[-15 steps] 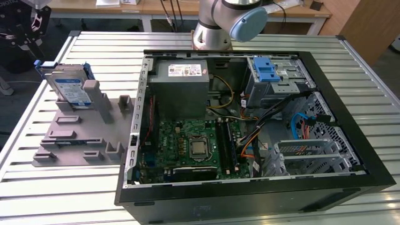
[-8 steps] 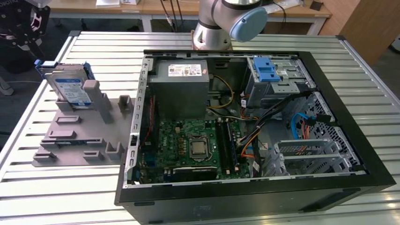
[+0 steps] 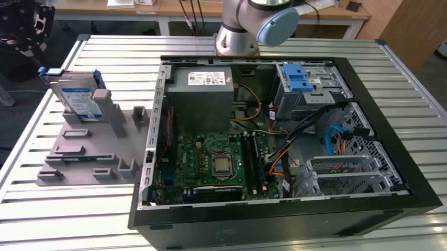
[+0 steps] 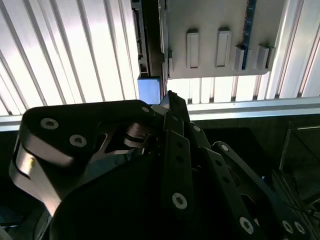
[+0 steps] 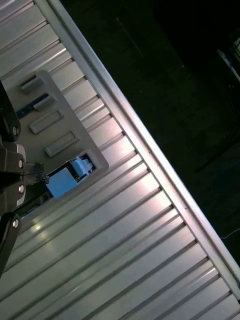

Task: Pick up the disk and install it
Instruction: 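Pick up the disk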

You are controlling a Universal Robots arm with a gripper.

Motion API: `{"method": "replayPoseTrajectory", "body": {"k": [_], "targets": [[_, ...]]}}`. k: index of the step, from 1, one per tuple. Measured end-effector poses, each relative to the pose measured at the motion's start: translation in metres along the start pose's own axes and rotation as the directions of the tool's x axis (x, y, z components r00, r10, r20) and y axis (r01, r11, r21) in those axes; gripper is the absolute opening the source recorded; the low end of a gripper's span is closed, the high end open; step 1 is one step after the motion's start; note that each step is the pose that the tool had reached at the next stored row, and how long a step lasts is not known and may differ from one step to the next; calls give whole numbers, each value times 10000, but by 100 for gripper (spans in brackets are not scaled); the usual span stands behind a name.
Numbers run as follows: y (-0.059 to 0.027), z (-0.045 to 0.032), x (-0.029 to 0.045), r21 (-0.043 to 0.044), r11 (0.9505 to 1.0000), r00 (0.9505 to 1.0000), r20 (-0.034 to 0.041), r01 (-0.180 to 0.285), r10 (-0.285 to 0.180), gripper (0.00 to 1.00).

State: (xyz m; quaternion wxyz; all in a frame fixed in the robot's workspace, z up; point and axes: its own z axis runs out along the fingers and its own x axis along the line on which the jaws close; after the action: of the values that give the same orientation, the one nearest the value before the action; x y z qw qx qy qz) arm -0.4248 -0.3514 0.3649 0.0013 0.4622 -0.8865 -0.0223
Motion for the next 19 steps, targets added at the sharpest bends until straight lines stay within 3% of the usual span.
{"method": "replayPoseTrajectory", "body": {"k": [5,9,13,17,19], "targets": [[0,6,0,0,9962,9962,-23,869,-869,11],[0,12,0,-7,9873,9873,-46,1587,-1587,11],[-1,18,0,-25,9730,9730,-72,2307,-2307,11],[-1,25,0,-45,9549,9548,-96,2970,-2971,11],[3,31,-5,-45,9488,9488,-100,3158,-3159,11]]}}
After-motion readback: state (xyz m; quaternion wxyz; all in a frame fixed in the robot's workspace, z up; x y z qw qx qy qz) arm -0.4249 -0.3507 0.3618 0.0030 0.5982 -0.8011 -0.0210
